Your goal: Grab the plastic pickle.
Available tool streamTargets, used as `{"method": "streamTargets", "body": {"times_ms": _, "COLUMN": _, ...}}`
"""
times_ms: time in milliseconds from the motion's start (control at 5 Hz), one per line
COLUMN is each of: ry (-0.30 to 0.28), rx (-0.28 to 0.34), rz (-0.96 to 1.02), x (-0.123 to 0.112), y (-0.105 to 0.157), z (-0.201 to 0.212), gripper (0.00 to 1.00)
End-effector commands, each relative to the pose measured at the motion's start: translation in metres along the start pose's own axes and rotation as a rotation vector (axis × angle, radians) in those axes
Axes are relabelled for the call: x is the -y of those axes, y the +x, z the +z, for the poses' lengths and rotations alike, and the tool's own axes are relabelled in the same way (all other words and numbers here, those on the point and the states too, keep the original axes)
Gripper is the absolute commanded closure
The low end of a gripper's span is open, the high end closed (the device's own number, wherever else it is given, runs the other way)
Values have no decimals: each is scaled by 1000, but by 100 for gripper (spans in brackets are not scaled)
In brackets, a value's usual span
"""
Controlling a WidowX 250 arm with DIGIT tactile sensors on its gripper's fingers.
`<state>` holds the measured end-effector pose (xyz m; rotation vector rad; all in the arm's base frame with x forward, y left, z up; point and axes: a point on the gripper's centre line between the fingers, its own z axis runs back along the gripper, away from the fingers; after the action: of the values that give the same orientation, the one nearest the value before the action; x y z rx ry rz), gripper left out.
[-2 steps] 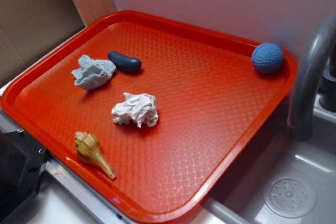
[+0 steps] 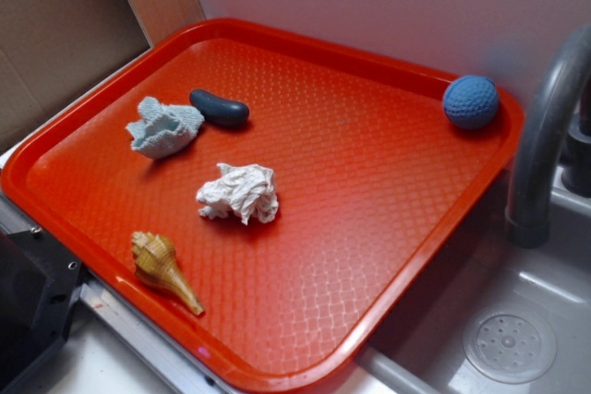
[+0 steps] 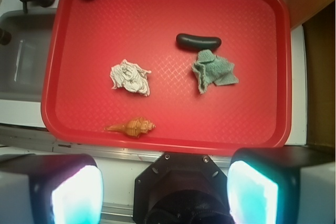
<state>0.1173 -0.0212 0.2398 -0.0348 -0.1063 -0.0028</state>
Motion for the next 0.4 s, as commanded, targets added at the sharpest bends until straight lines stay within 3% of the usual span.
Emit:
{"method": "streamTargets", "body": {"times_ms": 0, "ry": -14, "rx": -92, "rz": -472, "x": -16, "y": 68, "z": -71, "gripper": 0}}
{"method": "streamTargets", "body": {"times_ms": 200, "ry": -89, "rx": -61, "rz": -643, "x": -24, "y": 92, "z": -115, "gripper": 0}}
